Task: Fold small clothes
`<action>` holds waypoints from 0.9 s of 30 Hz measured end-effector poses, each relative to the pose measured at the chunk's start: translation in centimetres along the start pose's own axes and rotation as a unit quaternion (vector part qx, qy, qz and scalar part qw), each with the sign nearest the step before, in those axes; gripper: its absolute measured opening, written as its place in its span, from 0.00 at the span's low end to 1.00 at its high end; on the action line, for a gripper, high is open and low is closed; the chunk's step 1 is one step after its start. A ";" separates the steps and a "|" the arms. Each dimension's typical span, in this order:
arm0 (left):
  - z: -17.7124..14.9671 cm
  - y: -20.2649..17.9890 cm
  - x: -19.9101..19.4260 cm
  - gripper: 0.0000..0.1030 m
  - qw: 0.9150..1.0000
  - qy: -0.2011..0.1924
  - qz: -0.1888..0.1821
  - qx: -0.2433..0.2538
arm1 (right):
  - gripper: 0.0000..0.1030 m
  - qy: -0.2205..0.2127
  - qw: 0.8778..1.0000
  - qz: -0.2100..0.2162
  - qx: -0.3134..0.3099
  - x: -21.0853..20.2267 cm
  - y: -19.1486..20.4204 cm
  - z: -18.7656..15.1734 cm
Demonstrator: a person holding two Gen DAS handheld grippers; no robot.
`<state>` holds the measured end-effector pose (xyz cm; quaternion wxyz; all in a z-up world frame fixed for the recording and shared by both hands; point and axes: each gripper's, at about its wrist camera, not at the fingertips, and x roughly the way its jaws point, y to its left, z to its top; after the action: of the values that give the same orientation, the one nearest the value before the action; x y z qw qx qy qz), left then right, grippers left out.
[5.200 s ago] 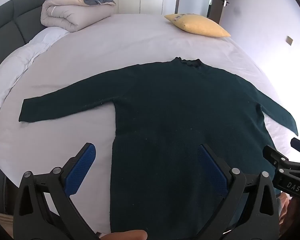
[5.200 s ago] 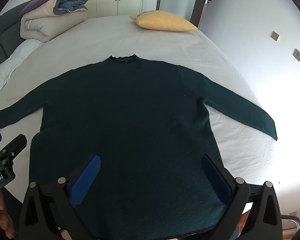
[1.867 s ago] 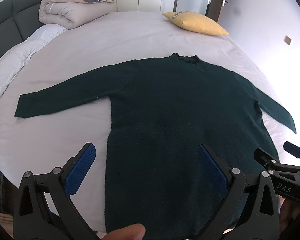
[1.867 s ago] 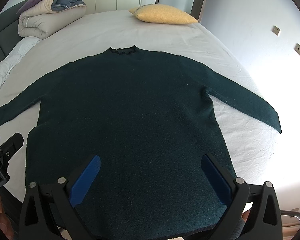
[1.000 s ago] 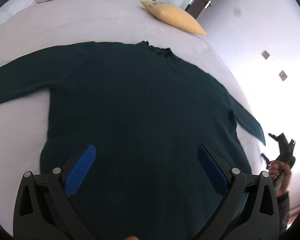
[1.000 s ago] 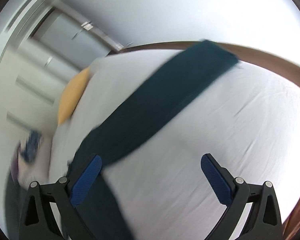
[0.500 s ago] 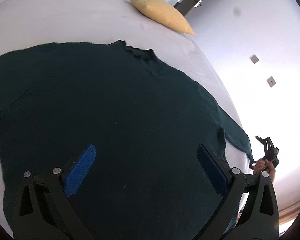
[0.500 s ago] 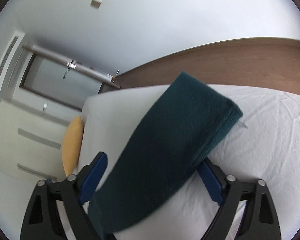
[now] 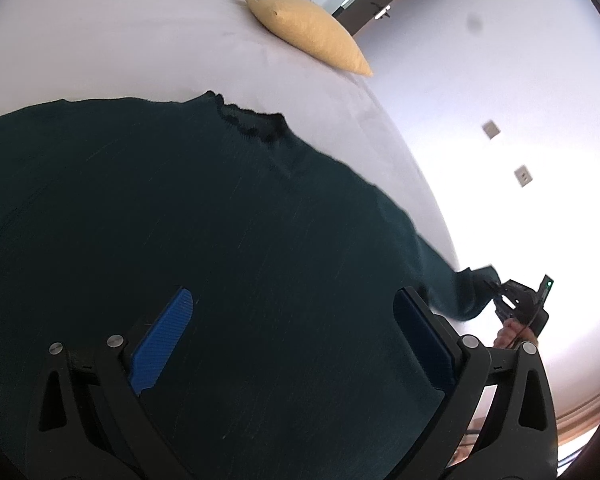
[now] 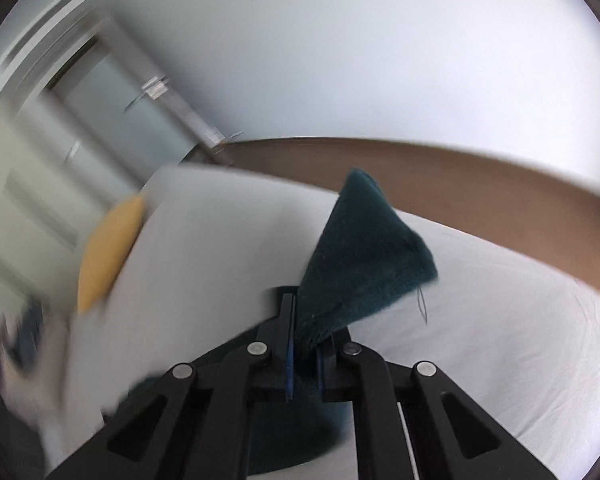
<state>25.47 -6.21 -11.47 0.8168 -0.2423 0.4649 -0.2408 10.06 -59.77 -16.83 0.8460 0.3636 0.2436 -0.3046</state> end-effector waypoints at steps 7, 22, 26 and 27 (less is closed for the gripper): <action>2.1 1.6 2.4 0.99 0.996 0.002 -0.070 -0.056 | 0.08 -0.001 0.918 0.057 -0.393 -1.6 21.7 -14.5; 4.6 5.3 11.9 0.99 0.956 0.086 -0.207 -0.189 | 0.09 0.075 0.855 0.072 -0.508 1.2 25.8 -29.2; 5.4 5.2 14.1 0.78 0.948 0.103 -0.219 -0.206 | 0.10 0.077 0.855 0.080 -0.506 0.1 26.1 -30.1; 5.5 5.3 15.0 0.52 0.947 0.114 -0.218 -0.205 | 0.11 0.079 0.855 0.083 -0.506 0.0 26.1 -30.1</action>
<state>38.00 -10.47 -21.91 0.6183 -0.4709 0.5305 -0.3384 22.37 -22.41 -23.22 0.9135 -0.0728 0.3984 -0.0382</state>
